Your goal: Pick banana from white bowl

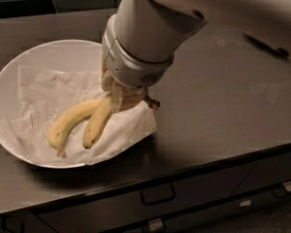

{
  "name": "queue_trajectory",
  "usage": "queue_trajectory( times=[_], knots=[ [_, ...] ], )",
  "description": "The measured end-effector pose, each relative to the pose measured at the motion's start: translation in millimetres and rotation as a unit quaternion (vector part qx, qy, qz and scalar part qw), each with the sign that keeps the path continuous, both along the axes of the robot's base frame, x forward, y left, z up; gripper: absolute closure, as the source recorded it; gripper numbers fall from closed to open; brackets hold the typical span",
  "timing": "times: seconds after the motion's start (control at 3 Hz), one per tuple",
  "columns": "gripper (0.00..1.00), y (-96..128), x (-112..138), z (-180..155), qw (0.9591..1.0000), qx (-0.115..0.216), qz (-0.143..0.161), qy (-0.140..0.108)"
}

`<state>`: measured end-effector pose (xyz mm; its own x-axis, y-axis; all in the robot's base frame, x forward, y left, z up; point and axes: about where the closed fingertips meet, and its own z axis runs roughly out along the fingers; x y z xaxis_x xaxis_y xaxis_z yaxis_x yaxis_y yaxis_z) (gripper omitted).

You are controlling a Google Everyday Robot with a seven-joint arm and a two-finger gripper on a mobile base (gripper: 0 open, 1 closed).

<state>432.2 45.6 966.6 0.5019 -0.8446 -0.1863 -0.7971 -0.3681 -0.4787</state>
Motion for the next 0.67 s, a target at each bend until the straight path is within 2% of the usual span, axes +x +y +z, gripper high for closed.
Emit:
queue_trajectory(
  times=[0.33,0.67],
  knots=[
    [1.0,-5,12,31,0.9995,-0.004,0.006,-0.03],
    [1.0,-2,6,41,0.9991,-0.001,0.007,-0.041]
  ],
)
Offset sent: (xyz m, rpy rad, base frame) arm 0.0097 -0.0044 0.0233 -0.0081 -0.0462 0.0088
